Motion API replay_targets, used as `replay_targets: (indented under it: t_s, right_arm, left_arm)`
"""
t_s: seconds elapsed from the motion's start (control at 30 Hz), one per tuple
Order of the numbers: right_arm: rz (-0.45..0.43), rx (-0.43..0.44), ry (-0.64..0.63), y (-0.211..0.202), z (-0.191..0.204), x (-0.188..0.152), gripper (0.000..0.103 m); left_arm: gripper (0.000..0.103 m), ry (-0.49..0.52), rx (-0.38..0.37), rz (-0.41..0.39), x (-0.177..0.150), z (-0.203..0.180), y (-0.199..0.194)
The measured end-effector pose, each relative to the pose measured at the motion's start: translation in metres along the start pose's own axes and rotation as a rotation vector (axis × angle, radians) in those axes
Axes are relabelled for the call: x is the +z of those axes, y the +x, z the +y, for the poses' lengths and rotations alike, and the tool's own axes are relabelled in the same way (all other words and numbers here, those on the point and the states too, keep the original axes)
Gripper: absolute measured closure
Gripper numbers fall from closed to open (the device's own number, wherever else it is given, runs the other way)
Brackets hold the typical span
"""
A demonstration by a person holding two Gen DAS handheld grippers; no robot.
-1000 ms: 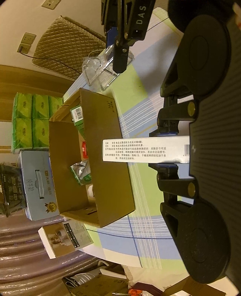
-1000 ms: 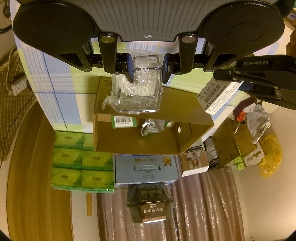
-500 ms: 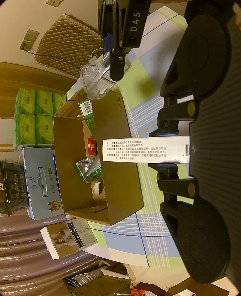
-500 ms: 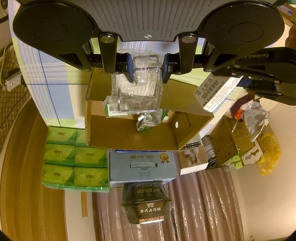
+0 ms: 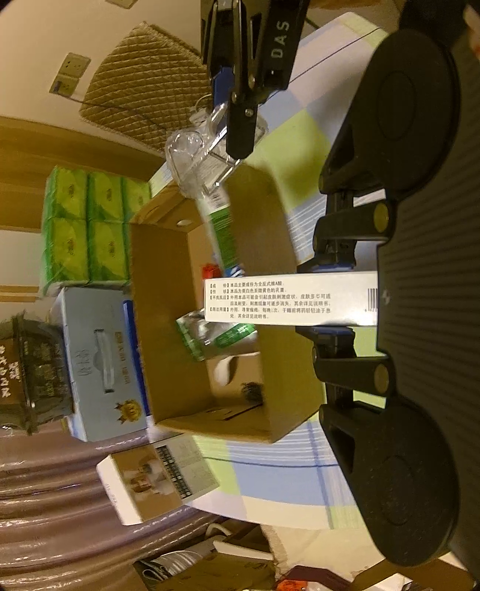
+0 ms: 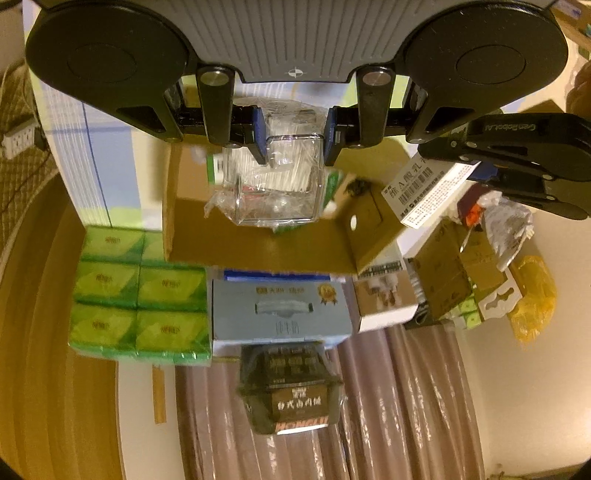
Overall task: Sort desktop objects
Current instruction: 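Lift the white box and clear package and carry both over the cardboard box, then open both tools to drop the white box and clear package into the box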
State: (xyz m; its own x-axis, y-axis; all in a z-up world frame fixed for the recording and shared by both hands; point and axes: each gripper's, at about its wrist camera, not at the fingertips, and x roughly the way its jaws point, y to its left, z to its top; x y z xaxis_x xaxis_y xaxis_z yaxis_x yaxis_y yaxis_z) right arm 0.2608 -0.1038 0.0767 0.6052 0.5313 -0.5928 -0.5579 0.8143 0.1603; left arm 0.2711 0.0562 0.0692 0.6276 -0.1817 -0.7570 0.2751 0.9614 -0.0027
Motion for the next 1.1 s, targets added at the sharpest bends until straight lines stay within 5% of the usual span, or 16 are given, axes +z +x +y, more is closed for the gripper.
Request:
replay_targets:
  t_s: [0.53, 0.63, 0.97, 1.1]
  right_arm:
    - [0.065, -0.005, 0.008, 0.112, -0.035, 0.055, 0.075]
    - [0.086, -0.002, 0.018, 0.129, -0.040, 0.053, 0.075]
    - [0.115, 0.015, 0.046, 0.154, -0.045, 0.046, 0.075]
    - [0.092, 0.033, 0.053, 0.151, -0.042, 0.050, 0.059]
  left_arm:
    - [0.081, -0.060, 0.035, 0.021, 0.076, 0.056, 0.099]
    - [0.060, -0.095, 0.038, 0.009, 0.080, 0.065, 0.113]
    - [0.047, -0.120, 0.054, -0.033, 0.064, 0.077, 0.107]
    - [0.037, -0.118, 0.069, -0.046, 0.057, 0.076, 0.096]
